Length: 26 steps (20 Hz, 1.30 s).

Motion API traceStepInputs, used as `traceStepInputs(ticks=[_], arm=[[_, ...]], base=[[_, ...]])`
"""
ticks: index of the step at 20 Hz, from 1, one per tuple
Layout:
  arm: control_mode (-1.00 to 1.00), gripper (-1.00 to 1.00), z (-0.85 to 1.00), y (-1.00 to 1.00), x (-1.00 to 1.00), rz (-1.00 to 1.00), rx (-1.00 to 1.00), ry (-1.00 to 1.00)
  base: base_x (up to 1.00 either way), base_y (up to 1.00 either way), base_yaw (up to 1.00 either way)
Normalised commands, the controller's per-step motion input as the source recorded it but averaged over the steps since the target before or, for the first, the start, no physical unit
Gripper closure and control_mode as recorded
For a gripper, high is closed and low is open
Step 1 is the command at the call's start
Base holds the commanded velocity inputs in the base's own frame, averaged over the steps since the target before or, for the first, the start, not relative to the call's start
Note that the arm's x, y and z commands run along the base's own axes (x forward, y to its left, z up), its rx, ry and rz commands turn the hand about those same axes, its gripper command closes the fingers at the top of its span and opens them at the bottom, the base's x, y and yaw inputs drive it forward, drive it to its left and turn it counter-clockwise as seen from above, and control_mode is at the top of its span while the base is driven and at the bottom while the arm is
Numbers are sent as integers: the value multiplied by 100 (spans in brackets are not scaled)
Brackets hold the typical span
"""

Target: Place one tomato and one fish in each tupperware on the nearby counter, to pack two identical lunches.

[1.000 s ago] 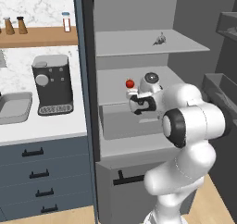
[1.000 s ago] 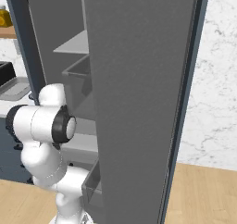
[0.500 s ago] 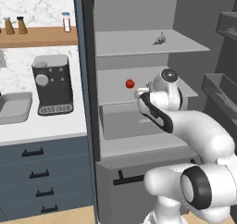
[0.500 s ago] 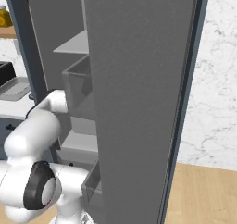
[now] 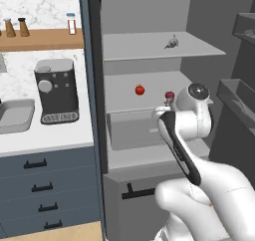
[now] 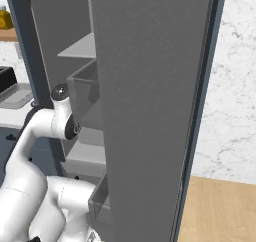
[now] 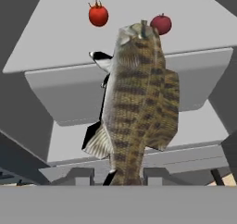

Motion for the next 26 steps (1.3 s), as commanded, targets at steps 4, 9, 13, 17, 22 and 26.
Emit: traceStepInputs(ticks=[4,9,13,17,22,26], arm=[[100,100,2,1,-75,7,0,-2],[100,100,0,0,0,0,0,0],[100,100,0,0,0,0,0,0],[100,100,0,0,0,0,0,0],[100,100,0,0,0,0,0,0],[100,100,0,0,0,0,0,0]], base=[[-25,0,3],[-85,49,19],[-7,100,20],[6,100,22],[45,100,25],[96,82,7]])
